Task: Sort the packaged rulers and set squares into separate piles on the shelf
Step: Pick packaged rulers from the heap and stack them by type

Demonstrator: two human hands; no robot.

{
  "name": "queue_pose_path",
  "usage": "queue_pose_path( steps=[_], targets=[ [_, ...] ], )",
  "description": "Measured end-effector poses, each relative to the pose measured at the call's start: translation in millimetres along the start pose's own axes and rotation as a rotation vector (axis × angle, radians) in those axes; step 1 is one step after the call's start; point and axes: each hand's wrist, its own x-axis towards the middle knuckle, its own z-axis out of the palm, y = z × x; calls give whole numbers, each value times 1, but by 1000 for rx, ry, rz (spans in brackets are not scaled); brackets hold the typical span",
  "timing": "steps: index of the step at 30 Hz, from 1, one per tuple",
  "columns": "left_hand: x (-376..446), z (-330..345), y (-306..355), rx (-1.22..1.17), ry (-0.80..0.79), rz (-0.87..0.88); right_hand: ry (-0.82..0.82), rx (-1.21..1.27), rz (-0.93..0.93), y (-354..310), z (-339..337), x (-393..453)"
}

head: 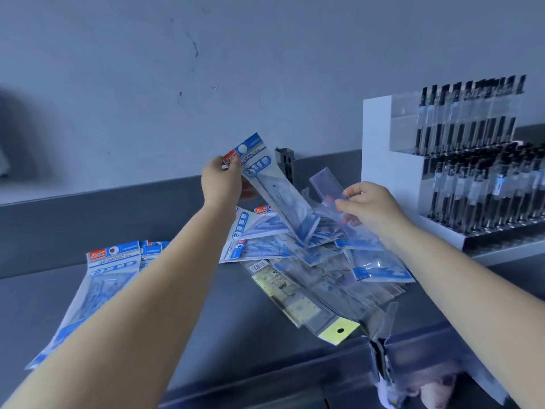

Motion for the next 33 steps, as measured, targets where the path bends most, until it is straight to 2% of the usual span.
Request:
queue_pose_path(
  steps=[3, 6, 12, 18, 24, 28, 33],
  targets=[
    [-12, -18, 10, -171, 45, -66, -42, 151, -8, -18, 10, -13],
    [-28, -38, 18, -243, 66, -114, -80, 288, 4, -32, 22, -25],
    [-50, -95, 26, -167, 103, -130, -217, 410, 38, -52, 59, -53],
    [-57, -159, 23, -59, 182, -141, -346, 384, 52, -80, 100, -78],
    [-39, -212, 20, -27, 226, -139, -385, 398, 68, -103, 144, -97],
    [-4, -238, 9, 87, 222, -123, -378, 446, 82, -114, 179, -99],
    [31, -264, -22, 461, 167, -85, -344, 391, 102, -124, 228, -94]
  ],
)
